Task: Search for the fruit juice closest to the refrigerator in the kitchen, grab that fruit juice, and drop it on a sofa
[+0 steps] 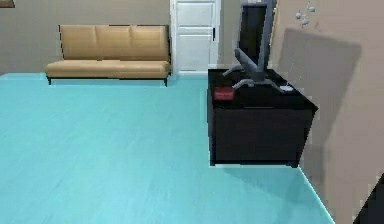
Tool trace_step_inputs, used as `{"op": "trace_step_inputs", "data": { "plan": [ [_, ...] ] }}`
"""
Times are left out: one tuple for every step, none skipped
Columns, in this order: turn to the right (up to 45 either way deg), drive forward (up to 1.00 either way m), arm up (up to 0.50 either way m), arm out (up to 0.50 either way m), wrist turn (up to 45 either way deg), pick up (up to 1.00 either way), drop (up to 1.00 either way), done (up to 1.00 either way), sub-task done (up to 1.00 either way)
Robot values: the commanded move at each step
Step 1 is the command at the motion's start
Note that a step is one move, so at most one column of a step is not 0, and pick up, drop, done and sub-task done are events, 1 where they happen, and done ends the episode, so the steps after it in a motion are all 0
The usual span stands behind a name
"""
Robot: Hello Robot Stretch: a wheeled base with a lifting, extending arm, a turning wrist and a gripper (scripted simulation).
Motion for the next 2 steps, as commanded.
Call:
{"op": "trace_step_inputs", "data": {
  "plan": [
    [0.0,0.45,0.0,0.0,0.0,0.0,0.0,0.0,0.0],
    [-45.0,0.0,0.0,0.0,0.0,0.0,0.0,0.0,0.0]
  ]
}}
